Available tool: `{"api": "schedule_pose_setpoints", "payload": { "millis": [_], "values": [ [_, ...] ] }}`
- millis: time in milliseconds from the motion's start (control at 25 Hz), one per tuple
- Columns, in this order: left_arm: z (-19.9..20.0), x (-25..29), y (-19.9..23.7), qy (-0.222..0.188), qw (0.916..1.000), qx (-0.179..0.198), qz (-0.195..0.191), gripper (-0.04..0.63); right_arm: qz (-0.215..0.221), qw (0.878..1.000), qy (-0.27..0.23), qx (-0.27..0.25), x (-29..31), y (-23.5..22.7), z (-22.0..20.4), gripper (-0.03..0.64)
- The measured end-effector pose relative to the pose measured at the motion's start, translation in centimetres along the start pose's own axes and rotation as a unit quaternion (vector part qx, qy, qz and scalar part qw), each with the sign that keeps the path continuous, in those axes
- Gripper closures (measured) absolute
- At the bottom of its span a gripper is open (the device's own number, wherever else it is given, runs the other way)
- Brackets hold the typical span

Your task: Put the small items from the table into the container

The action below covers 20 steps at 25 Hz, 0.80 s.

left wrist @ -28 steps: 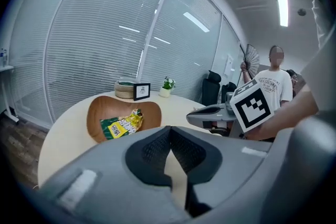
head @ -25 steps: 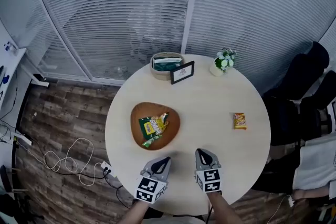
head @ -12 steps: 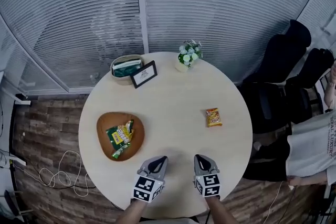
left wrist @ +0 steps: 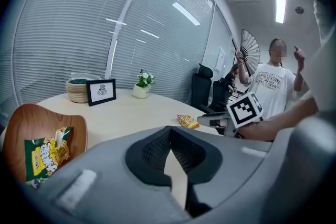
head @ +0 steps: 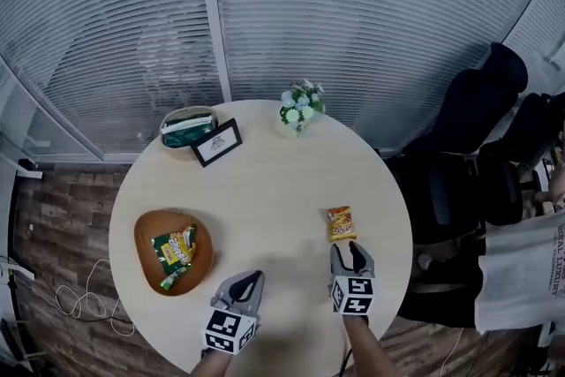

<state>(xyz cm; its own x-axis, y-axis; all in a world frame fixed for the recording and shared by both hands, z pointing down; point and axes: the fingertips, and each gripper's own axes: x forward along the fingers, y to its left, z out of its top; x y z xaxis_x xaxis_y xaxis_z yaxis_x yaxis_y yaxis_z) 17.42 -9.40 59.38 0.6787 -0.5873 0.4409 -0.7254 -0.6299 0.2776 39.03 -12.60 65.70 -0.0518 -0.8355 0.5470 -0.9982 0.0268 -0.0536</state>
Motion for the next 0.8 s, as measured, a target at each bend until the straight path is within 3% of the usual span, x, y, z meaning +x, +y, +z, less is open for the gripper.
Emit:
{"api": "schedule_pose_setpoints", "payload": {
  "millis": [120, 320, 480, 680, 800],
  "values": [
    [0.0, 0.4, -0.4, 0.005, 1.0000, -0.002, 0.007, 0.598, -0.006, 1.000, 0.007, 0.006, 2.9, -2.4, 0.7, 0.345],
    [-1.0, 0.2, -0.2, 0.018, 0.9994, -0.009, 0.027, 0.598, 0.010, 0.998, 0.055, -0.007, 7.0, -3.0, -1.1, 0.267],
    [-1.5, -0.6, 0.3, 0.022, 0.9987, -0.015, 0.043, 0.598, 0.001, 0.997, 0.081, -0.019, 7.7, -3.3, -2.6, 0.287],
    [-1.7, -1.8, 1.0, 0.014, 0.9983, -0.018, 0.053, 0.598, 0.008, 0.995, 0.094, -0.041, 6.6, -2.0, -2.9, 0.395],
    [-1.7, -2.6, 1.1, 0.009, 0.9986, -0.017, 0.049, 0.598, 0.021, 0.994, 0.100, -0.045, 5.4, -0.5, -3.2, 0.425]
  ]
}}
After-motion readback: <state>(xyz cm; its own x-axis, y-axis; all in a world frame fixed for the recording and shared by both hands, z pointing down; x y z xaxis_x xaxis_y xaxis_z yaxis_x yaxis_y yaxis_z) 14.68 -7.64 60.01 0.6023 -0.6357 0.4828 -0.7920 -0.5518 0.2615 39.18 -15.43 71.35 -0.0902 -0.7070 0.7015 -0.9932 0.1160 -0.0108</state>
